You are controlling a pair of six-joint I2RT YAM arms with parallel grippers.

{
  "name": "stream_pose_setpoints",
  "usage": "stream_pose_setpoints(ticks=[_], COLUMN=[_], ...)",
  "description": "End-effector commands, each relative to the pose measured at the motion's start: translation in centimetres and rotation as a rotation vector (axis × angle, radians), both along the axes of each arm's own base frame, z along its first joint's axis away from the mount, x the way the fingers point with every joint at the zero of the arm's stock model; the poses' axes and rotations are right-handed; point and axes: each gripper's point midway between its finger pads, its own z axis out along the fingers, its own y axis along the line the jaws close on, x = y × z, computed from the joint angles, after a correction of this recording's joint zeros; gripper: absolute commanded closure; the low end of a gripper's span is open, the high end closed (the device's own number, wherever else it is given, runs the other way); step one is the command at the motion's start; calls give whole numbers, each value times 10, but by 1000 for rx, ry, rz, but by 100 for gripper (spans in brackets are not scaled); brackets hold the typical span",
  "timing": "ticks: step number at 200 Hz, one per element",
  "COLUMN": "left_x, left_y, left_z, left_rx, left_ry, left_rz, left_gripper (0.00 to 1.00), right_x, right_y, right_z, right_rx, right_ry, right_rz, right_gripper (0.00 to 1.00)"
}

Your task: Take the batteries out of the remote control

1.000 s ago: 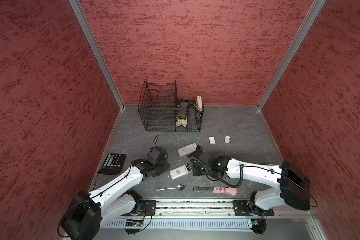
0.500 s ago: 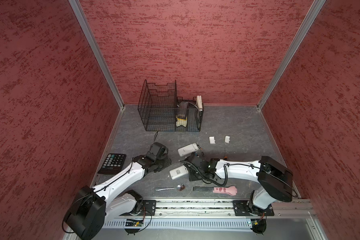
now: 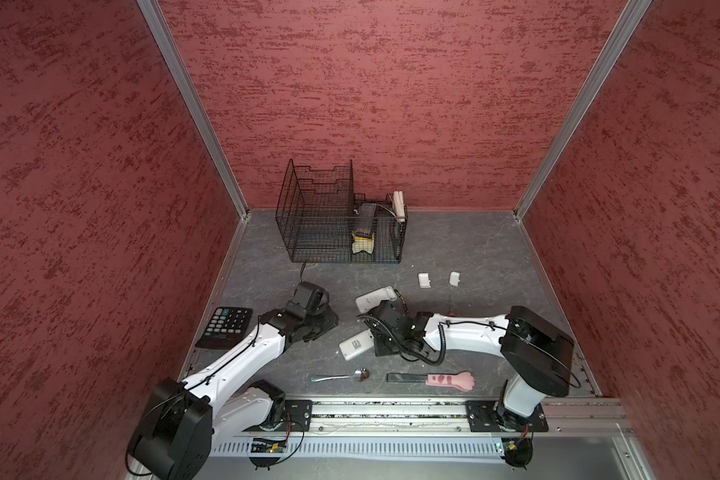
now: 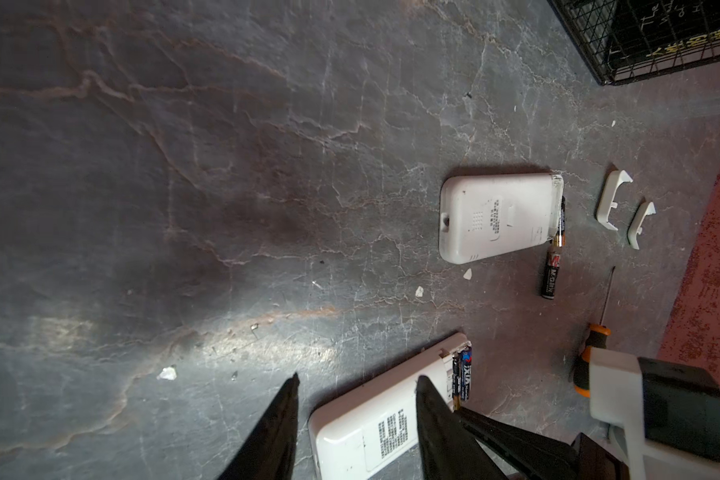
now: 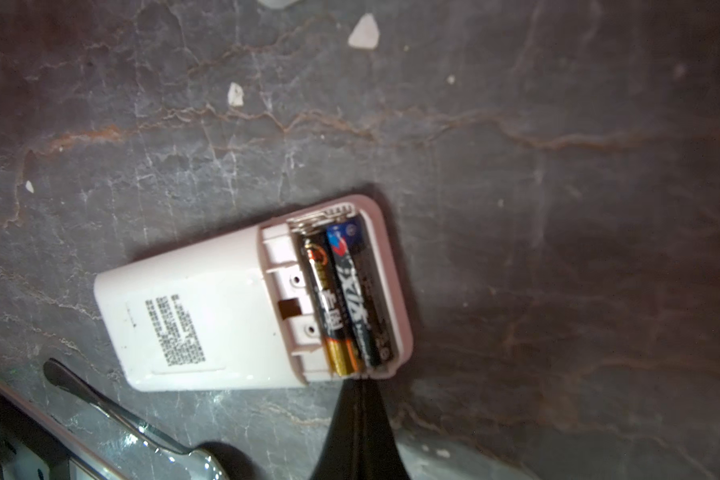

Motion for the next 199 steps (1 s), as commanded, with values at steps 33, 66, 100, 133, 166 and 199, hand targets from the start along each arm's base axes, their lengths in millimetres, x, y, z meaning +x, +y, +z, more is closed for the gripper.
stream_pose_setpoints(ticks=[33, 66, 100, 133, 166, 199], left_x=[3, 10, 24, 39, 52, 64], left_y=[1, 2, -2, -9, -15, -17], left_z=[1, 11, 31, 47, 51, 50], left_rx=[-16, -35, -52, -71, -77, -87], left_ry=[-15, -37, -85, -123, -129, -125], left_rz=[-12, 1, -9, -24, -40, -43], left_gripper=[54, 52, 51, 50, 50, 50], right_x=[10, 13, 25, 35, 42, 43], right_y=[1, -27, -84, -143, -179, -198], right_z=[12, 39, 60, 70, 69, 52], right_rx=[8, -37, -148, -183, -208, -227], right_ry=[-21, -72, -116, -128, -119, -72], right_rz=[-13, -75, -202, -355, -436, -459], right_gripper=[100, 87, 62, 55, 51, 50])
